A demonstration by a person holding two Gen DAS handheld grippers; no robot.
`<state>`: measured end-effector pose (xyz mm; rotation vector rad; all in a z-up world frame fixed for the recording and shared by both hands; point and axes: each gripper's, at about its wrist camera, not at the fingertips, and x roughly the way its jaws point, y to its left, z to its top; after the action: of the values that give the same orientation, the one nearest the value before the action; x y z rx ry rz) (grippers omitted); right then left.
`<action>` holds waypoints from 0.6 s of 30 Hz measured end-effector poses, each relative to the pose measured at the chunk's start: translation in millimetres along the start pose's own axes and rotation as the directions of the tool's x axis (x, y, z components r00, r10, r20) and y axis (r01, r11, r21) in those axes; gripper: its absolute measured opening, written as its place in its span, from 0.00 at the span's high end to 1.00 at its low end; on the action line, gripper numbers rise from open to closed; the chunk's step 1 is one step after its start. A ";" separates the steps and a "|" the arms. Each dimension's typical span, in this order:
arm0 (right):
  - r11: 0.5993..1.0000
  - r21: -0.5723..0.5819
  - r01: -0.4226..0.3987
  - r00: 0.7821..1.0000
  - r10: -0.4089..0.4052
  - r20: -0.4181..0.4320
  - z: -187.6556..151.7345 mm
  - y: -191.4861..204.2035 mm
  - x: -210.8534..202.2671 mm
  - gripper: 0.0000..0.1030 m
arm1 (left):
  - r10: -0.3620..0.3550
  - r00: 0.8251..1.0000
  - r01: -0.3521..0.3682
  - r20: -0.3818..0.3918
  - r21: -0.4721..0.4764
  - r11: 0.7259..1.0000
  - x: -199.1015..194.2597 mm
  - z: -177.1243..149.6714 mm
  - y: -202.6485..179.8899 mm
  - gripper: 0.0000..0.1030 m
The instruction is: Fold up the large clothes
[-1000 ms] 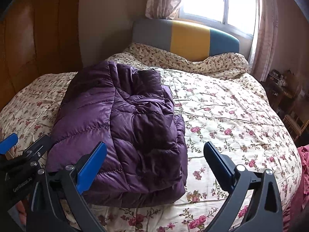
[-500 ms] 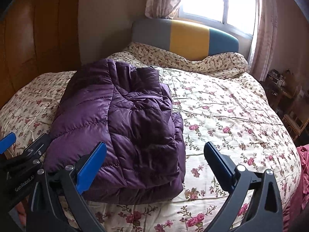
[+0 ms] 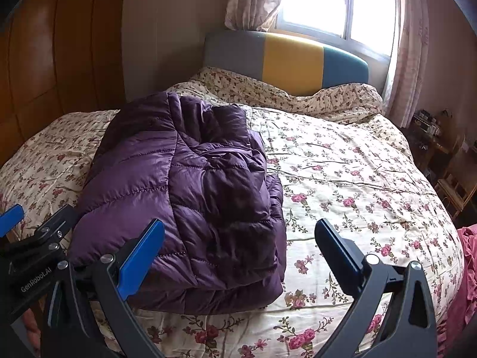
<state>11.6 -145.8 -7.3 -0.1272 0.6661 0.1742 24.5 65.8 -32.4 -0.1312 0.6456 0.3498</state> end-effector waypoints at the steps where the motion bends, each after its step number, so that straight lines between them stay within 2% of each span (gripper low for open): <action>1: 1.000 0.001 -0.001 1.000 0.001 -0.001 0.1 -0.1 0.1 0.03 | 0.000 1.000 0.000 0.000 0.001 1.000 -0.5 -0.3 -0.2 0.03; 18: 1.000 0.026 0.010 1.000 -0.010 -0.019 -6.4 -13.6 0.5 0.03 | -0.003 1.000 0.003 0.031 0.015 1.000 -16.2 2.0 -4.1 0.03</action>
<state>10.8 -160.2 -11.7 -0.1071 0.6863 0.1548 15.1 57.9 -20.9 -0.1125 0.6174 0.3436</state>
